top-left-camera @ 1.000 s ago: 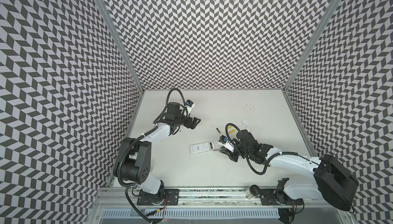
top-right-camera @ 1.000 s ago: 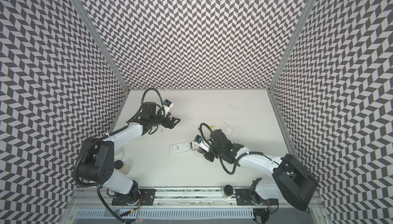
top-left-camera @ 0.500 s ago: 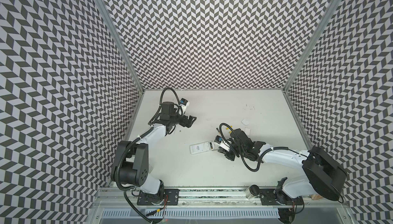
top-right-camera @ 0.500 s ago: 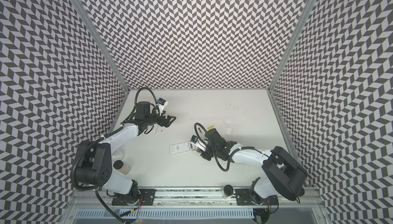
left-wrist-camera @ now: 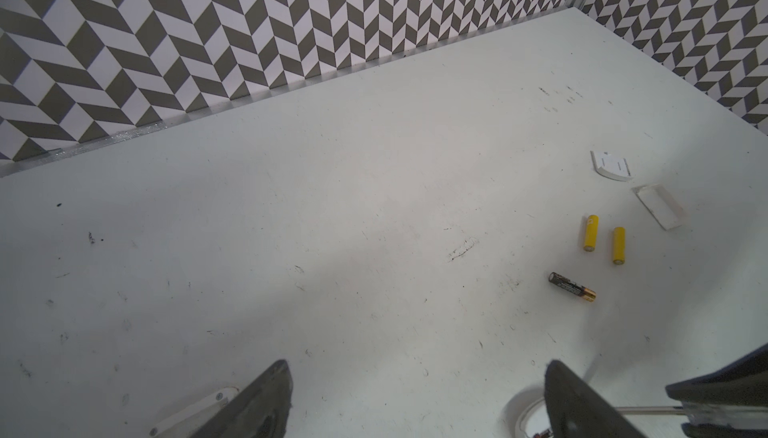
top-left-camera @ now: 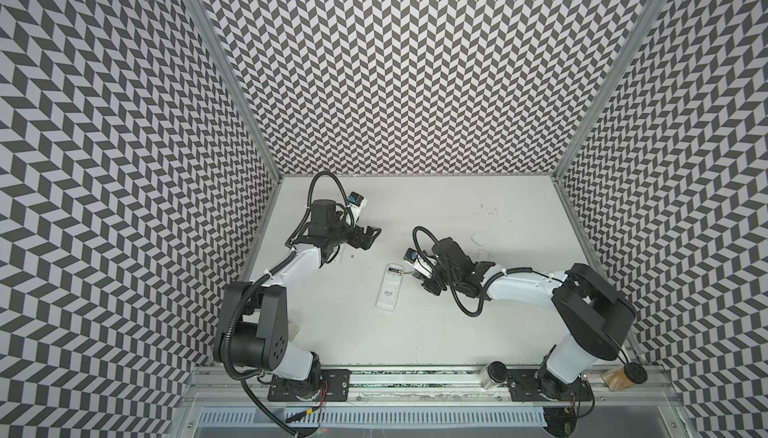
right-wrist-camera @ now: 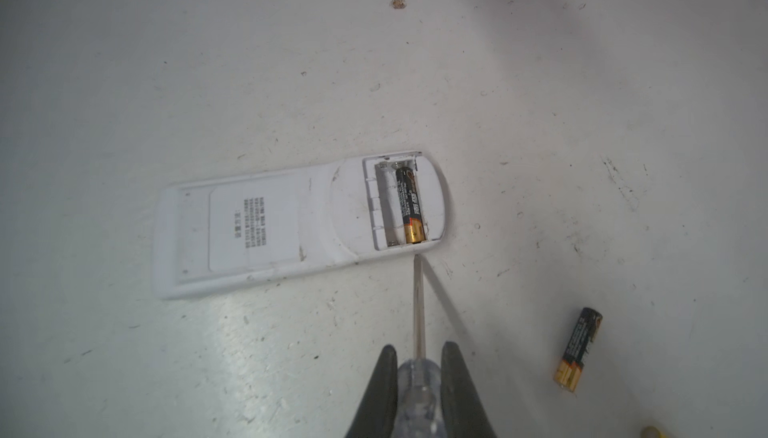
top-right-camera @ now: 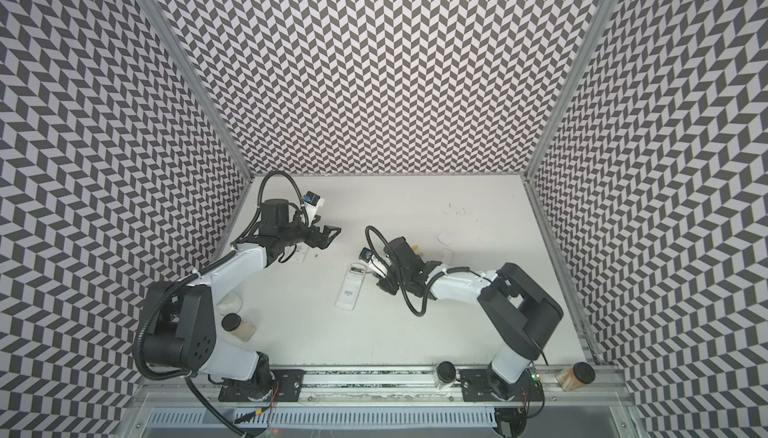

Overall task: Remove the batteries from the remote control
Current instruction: 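Move the left gripper back to the remote while the right brings the screwdriver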

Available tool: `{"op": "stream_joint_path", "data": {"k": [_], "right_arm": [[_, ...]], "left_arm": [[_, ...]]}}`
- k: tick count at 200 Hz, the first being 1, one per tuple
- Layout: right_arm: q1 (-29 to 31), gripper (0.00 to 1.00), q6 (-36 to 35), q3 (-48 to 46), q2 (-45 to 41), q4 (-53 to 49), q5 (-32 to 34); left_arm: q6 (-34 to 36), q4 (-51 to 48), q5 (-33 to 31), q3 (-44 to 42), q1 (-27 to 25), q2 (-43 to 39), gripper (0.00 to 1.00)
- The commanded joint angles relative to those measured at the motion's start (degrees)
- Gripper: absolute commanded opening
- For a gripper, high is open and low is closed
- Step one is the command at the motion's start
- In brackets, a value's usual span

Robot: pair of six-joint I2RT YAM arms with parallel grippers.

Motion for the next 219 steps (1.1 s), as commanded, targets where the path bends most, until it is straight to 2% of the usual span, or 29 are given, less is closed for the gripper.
{"op": "stream_joint_path", "data": {"k": [1, 36, 58, 76, 103, 129, 165, 219], "right_arm": [[0.56, 0.0, -1.61, 3.56, 3.61, 0.89, -2.76], [2.53, 0.0, -2.49, 7.56, 8.01, 0.85, -6.17], [3.97, 0.0, -2.77, 7.9, 8.75, 1.91, -7.9], [4.84, 0.0, -3.73, 7.71, 8.67, 1.87, -9.76], [4.98, 0.0, -4.45, 5.88, 6.16, 2.8, -8.0], [4.72, 0.0, -5.68, 3.53, 2.84, 2.59, -3.7], [4.4, 0.0, -8.88, -2.28, -4.5, 7.87, -2.57], [4.52, 0.0, -16.46, -6.81, -8.29, 14.42, -10.62]], "left_arm": [[2.82, -2.98, 0.85, 1.34, 0.59, -1.75, 0.95], [8.94, -9.12, 0.21, 5.43, 0.84, -2.08, 0.95], [17.65, -13.05, 1.96, 7.82, 1.23, -2.05, 0.95], [29.04, -17.2, 4.69, 8.52, 1.44, -2.02, 0.96], [52.57, -33.76, 11.2, 11.13, 1.63, -0.9, 0.97], [66.71, -40.94, 8.92, 10.61, 1.16, 0.28, 0.97], [70.43, -46.14, 8.1, 10.76, 0.96, 2.33, 0.97], [75.29, -49.82, 8.46, 6.13, 0.95, 4.8, 0.97]]}}
